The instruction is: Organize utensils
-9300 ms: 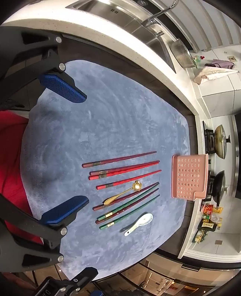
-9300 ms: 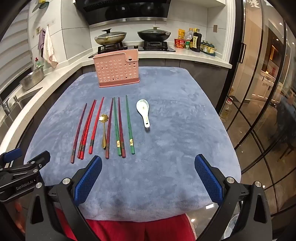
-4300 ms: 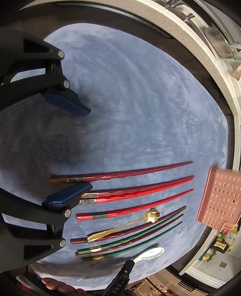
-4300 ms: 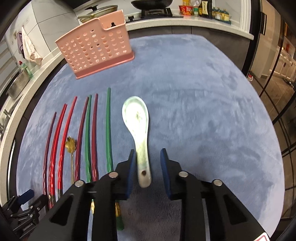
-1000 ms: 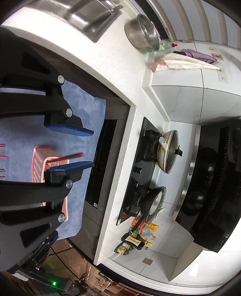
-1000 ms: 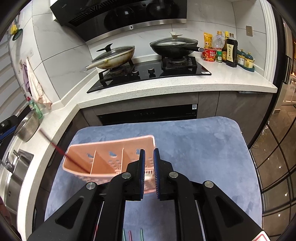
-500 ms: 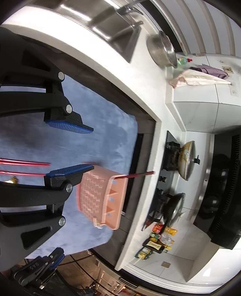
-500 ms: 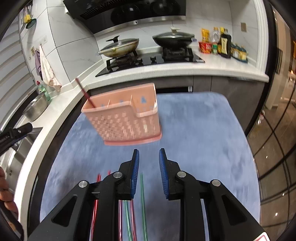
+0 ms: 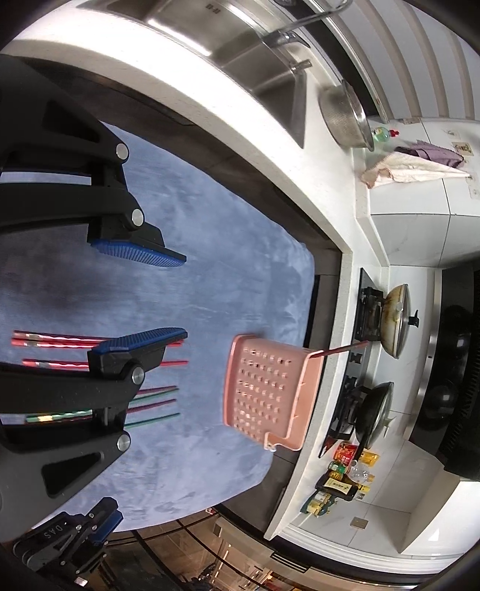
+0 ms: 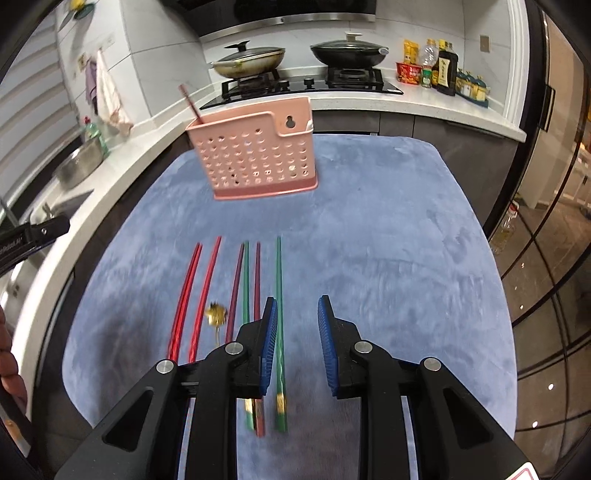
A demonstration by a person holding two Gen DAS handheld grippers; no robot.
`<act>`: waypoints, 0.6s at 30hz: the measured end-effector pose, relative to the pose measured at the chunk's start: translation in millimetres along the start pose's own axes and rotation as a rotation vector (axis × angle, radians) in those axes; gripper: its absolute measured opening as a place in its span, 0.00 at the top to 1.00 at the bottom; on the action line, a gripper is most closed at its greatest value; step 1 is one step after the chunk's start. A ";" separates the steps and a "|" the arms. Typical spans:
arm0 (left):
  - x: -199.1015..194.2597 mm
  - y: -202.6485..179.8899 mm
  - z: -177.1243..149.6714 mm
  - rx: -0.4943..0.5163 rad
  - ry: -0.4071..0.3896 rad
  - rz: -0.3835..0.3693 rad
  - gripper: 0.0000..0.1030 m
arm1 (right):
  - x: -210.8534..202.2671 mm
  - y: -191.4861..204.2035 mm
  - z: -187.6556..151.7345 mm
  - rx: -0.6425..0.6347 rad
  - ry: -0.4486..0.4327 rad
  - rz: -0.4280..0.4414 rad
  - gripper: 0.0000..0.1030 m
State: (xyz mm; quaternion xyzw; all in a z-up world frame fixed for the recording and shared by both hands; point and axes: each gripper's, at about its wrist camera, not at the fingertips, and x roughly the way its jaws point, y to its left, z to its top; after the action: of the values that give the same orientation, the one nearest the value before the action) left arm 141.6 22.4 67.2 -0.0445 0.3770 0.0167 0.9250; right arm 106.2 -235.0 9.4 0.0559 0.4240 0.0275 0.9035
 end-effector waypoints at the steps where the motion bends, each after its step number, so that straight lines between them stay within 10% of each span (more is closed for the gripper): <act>1: -1.5 0.2 -3.8 0.001 0.002 0.000 0.68 | -1.2 1.9 -2.5 -0.006 0.000 0.002 0.78; 18: 10.8 4.6 -60.9 0.003 0.086 -0.037 0.68 | 5.4 8.0 -60.6 -0.005 0.058 -0.033 0.78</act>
State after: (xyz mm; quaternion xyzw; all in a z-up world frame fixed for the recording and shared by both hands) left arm 106.7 21.2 16.0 -0.0508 0.4155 -0.0030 0.9081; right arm 63.0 -221.9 -32.1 0.0457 0.4509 0.0151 0.8913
